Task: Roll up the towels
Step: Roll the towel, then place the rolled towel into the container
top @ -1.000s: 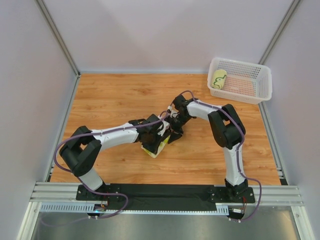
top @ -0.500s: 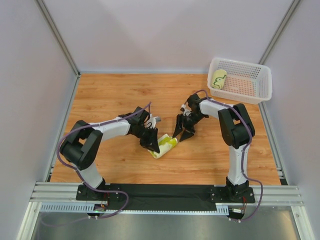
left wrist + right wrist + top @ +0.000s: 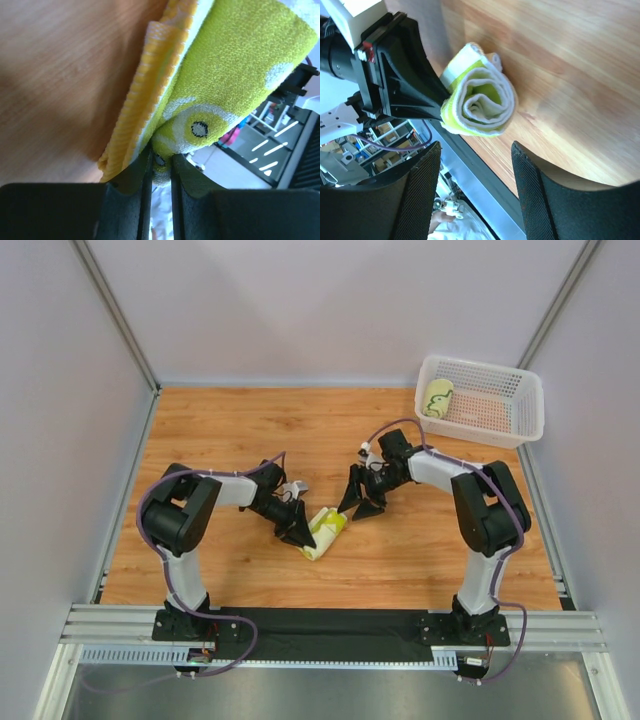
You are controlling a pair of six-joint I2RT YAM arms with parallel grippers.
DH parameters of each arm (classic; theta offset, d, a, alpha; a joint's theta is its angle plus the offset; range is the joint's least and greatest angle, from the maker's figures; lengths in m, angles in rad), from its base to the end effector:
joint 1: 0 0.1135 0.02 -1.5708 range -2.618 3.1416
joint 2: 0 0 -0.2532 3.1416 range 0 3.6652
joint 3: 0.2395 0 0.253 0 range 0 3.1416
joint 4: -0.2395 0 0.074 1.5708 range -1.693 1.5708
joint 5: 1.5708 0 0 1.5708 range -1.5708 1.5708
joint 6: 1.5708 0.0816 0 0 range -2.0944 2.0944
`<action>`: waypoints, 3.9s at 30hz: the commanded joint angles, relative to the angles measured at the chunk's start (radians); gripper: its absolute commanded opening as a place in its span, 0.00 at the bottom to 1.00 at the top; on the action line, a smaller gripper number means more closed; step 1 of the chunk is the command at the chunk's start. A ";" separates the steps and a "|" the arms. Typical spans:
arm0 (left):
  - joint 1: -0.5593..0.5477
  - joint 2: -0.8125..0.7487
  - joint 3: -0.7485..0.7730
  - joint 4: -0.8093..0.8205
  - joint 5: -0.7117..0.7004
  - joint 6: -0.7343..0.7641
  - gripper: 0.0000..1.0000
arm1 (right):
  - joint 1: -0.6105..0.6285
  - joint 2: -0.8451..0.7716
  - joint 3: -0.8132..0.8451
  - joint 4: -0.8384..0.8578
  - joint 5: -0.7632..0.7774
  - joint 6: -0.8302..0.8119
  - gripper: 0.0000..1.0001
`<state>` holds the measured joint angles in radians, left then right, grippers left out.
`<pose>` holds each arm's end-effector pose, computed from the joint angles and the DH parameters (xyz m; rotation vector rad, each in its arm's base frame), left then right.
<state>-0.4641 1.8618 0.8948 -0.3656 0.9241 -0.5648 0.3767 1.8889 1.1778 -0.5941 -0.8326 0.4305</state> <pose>0.2486 -0.1973 0.0681 -0.0238 -2.5939 1.2751 0.3111 0.1880 0.1147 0.0889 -2.7708 -1.2705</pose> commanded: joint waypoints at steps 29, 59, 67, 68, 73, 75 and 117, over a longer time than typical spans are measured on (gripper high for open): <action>0.105 0.209 0.141 -0.261 -0.011 0.121 0.18 | 0.183 0.199 0.052 0.301 -0.030 0.113 0.36; 0.084 -0.012 0.285 -0.190 -0.411 0.306 0.58 | 0.200 0.368 0.468 -0.292 0.184 -0.047 0.23; 0.079 -0.053 0.221 -0.021 -0.318 0.220 0.68 | 0.208 0.398 0.528 -0.357 0.194 -0.070 0.23; 0.079 -0.058 0.213 -0.007 -0.301 0.207 0.68 | 0.208 0.401 0.533 -0.366 0.199 -0.070 0.23; 0.079 -0.073 0.171 0.039 -0.261 0.189 0.68 | 0.214 0.423 0.572 -0.395 0.217 -0.078 0.23; 0.079 -0.073 0.159 0.047 -0.254 0.191 0.68 | 0.214 0.431 0.589 -0.415 0.222 -0.079 0.23; 0.156 0.186 0.151 0.079 -0.159 -0.092 0.00 | 0.142 0.148 0.241 0.065 0.168 0.191 0.68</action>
<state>-0.3176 1.9915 1.0840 -0.3222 0.8463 -0.5941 0.5030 2.0834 1.4403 -0.6907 -0.6811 0.5323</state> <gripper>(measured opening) 0.025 0.680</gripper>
